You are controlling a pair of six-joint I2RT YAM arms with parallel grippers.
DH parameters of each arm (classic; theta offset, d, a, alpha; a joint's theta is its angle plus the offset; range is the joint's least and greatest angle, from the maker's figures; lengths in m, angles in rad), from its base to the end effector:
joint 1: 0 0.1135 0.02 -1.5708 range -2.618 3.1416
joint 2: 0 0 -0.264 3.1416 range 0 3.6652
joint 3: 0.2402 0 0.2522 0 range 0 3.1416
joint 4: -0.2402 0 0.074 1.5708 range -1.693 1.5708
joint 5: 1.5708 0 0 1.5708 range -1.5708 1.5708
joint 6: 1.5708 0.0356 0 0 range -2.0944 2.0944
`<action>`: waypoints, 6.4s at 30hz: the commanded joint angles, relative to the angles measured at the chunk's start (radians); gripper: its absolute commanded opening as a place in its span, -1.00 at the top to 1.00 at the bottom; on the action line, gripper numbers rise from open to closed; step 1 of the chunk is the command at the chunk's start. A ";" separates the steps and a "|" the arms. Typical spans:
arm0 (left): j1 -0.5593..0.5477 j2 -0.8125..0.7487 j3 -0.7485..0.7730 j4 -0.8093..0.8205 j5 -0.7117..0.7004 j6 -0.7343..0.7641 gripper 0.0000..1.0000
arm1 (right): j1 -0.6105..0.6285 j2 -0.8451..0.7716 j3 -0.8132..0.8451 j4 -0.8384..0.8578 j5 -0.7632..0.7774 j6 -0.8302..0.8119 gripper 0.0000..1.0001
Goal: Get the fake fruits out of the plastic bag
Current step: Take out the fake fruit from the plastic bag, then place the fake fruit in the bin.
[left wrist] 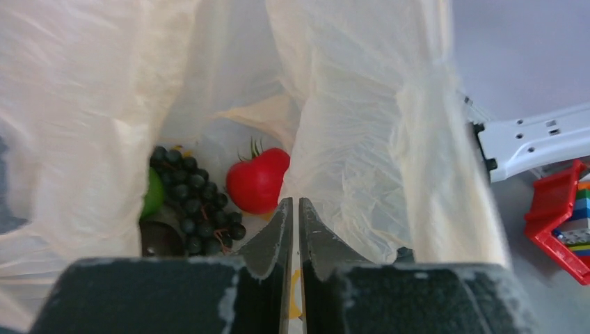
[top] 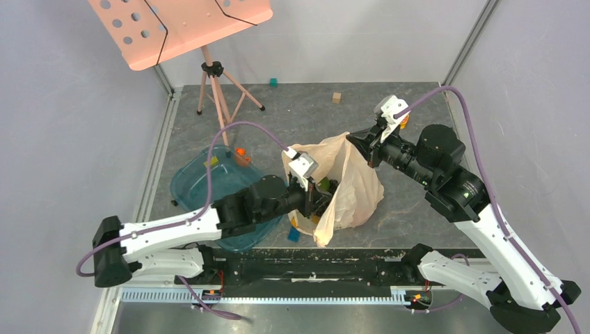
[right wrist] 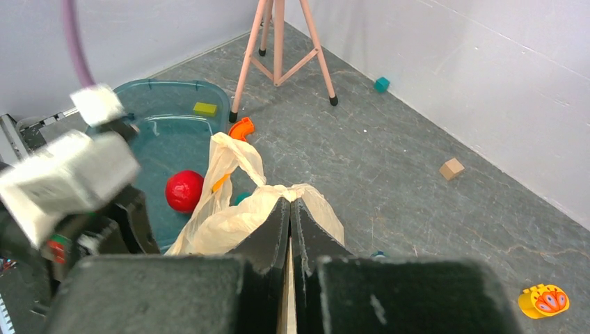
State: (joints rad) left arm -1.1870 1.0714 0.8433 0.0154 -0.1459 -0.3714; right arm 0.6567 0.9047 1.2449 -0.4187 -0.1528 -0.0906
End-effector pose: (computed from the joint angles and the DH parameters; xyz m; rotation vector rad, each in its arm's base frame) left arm 0.0993 -0.2322 0.3253 0.6468 1.7781 -0.9731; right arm 0.1366 0.1121 0.4508 -0.7213 1.5151 0.5552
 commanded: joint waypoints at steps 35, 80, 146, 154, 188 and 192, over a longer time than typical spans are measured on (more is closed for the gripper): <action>-0.015 0.749 0.263 0.143 0.074 -0.208 -0.80 | -0.002 -0.008 -0.022 0.060 -0.045 0.025 1.00; -0.031 0.449 0.248 -0.164 0.025 -0.080 0.41 | -0.003 -0.058 -0.085 0.108 0.108 0.053 1.00; 0.702 -0.257 -0.171 -0.625 -0.272 -0.381 0.33 | -0.002 -0.067 -0.122 0.104 0.118 0.038 1.00; 0.704 -0.163 -0.278 -0.588 -0.387 -0.476 0.22 | -0.002 -0.061 -0.124 0.103 0.118 0.036 1.00; 0.704 -0.316 -0.117 -0.609 -0.309 -0.338 -0.99 | -0.005 0.096 0.055 0.288 -0.114 -0.321 1.00; 0.704 -0.345 -0.091 -0.582 -0.241 -0.298 -0.99 | -0.005 0.103 0.076 0.299 -0.196 -0.344 1.00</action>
State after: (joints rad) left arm -0.4881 0.7555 0.6952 -0.5964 -0.4500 -0.7433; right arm 0.6563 1.0031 1.2560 -0.1951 -0.2455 -0.3927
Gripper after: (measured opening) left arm 0.993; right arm 0.004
